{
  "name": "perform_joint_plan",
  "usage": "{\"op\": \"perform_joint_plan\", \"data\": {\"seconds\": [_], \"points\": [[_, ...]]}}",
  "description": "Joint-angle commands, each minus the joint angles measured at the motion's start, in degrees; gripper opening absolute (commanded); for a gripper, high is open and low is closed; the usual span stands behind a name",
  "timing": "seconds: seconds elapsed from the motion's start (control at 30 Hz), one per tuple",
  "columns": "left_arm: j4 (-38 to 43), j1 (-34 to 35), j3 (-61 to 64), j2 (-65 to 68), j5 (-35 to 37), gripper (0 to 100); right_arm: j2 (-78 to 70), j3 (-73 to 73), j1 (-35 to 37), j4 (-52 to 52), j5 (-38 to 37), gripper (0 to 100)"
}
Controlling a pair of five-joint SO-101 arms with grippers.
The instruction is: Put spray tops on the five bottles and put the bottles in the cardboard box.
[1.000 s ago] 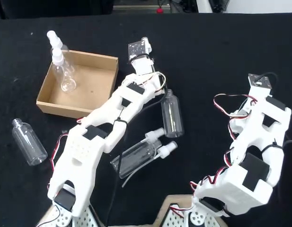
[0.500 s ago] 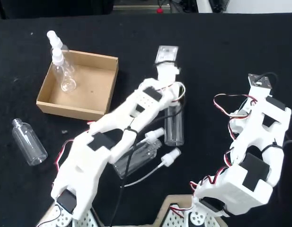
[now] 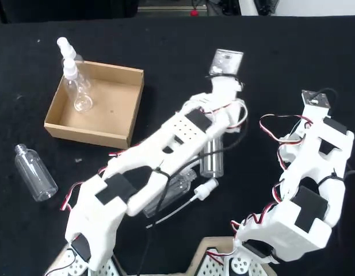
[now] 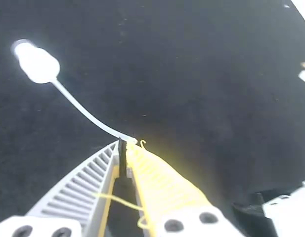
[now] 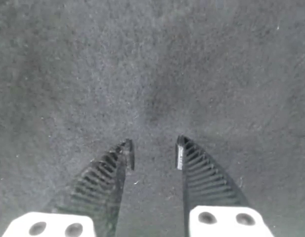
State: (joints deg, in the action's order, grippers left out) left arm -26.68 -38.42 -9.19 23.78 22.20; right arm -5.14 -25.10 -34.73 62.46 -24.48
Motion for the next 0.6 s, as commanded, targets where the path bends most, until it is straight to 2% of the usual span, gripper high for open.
{"op": "perform_joint_plan", "data": {"seconds": [0.0, 0.13, 0.27, 0.4, 0.57], "points": [[0.00, -1.54, 0.13, -5.01, -0.35, 3, 3.56, 0.22, -1.05, -1.14, -0.53, 14.5], [-0.97, -5.41, 1.54, -7.74, -2.99, 3, 3.65, 0.66, -2.02, -1.14, -0.53, 14.5], [-3.43, -9.98, 4.97, -11.08, -6.95, 3, 3.91, 6.55, -9.93, 0.00, 0.00, 14.5], [-3.52, -12.88, 8.22, -13.10, -11.34, 3, 3.56, 16.31, -16.97, 5.80, 0.00, 14.5], [-4.04, -11.91, 10.24, -15.82, -14.95, 5, 3.47, 21.93, -16.97, 10.11, -0.18, 14.5]]}}
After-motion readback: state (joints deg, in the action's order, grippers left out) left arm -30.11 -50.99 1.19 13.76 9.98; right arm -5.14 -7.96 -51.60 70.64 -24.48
